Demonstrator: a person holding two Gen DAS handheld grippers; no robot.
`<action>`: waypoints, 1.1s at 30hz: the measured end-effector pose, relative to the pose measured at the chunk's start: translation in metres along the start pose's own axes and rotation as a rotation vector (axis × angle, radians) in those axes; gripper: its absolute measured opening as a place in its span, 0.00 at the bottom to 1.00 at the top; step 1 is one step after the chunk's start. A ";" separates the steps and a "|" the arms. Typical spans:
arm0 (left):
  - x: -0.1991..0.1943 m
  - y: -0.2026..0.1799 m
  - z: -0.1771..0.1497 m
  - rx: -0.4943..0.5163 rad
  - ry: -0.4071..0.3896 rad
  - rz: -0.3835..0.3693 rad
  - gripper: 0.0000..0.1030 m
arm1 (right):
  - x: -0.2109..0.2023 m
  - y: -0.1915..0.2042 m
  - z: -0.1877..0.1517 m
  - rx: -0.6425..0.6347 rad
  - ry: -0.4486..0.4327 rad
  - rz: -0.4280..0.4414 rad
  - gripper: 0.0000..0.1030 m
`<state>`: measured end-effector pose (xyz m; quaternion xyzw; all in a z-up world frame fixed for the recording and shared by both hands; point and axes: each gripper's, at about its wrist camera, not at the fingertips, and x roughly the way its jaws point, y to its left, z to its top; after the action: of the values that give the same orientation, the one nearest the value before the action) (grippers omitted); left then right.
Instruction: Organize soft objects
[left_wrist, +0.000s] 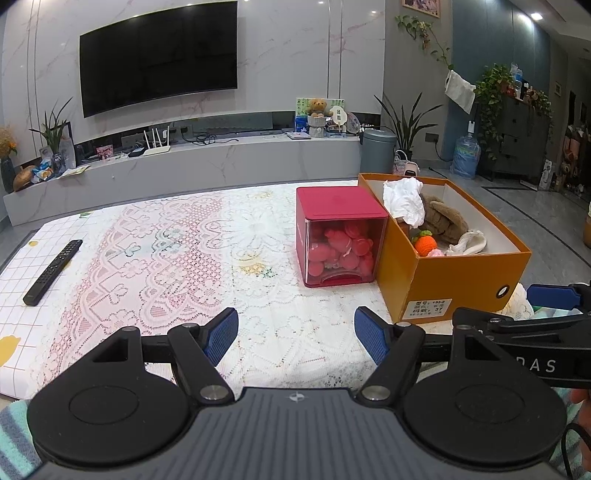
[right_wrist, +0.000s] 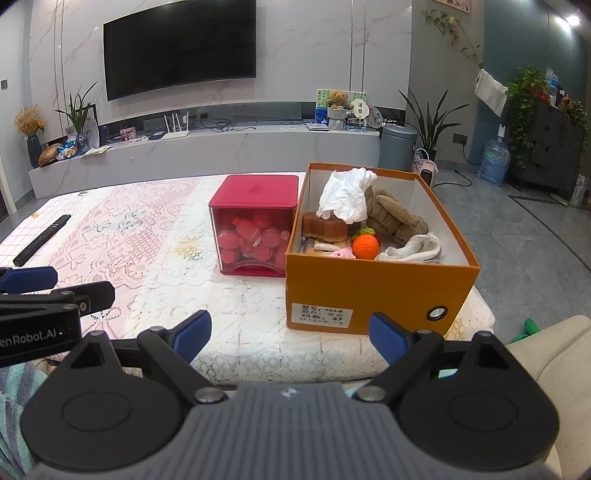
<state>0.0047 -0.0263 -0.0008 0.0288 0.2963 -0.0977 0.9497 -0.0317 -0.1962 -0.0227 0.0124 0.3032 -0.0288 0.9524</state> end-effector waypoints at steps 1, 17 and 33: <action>0.000 0.000 0.000 0.001 0.000 0.000 0.82 | 0.000 0.000 0.000 0.000 0.000 0.000 0.88; -0.001 0.000 0.000 0.005 -0.001 -0.001 0.82 | -0.001 0.002 -0.002 -0.005 0.000 0.001 0.88; -0.005 0.000 0.001 0.007 -0.001 -0.007 0.82 | -0.004 0.002 -0.002 -0.007 -0.008 0.000 0.92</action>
<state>0.0010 -0.0256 0.0026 0.0312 0.2955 -0.1019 0.9494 -0.0361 -0.1942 -0.0222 0.0088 0.2996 -0.0277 0.9536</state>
